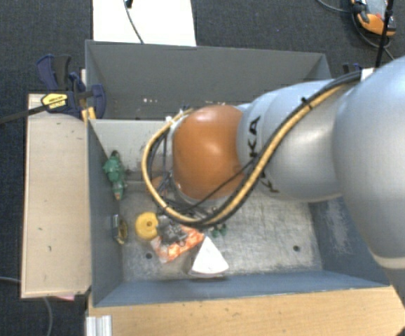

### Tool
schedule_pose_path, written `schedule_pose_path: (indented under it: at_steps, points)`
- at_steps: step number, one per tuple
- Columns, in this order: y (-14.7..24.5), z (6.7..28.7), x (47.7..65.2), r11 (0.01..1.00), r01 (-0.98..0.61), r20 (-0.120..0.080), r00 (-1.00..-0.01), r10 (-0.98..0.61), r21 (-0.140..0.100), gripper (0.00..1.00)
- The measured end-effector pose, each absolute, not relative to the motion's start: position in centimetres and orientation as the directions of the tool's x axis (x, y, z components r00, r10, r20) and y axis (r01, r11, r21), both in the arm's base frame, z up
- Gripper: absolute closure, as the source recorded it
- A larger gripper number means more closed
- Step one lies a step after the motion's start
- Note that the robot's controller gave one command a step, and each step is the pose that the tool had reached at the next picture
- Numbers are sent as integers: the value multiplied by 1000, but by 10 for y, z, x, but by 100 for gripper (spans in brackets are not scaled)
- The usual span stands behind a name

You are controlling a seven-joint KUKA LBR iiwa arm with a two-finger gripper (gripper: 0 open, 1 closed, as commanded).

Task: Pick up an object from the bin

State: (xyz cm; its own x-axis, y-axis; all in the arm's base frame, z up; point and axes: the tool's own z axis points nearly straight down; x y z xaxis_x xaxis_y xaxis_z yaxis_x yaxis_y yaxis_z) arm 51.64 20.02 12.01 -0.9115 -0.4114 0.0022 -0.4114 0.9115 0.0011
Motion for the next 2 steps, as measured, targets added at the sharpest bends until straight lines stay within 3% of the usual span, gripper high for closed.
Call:
schedule_pose_path:
  at_steps: [1,2]
  points:
    - [200,172,518,913,-407,-5,-913,-407,0,100]
    - [184,207,524,905,-426,-3,-905,-426,1,100]
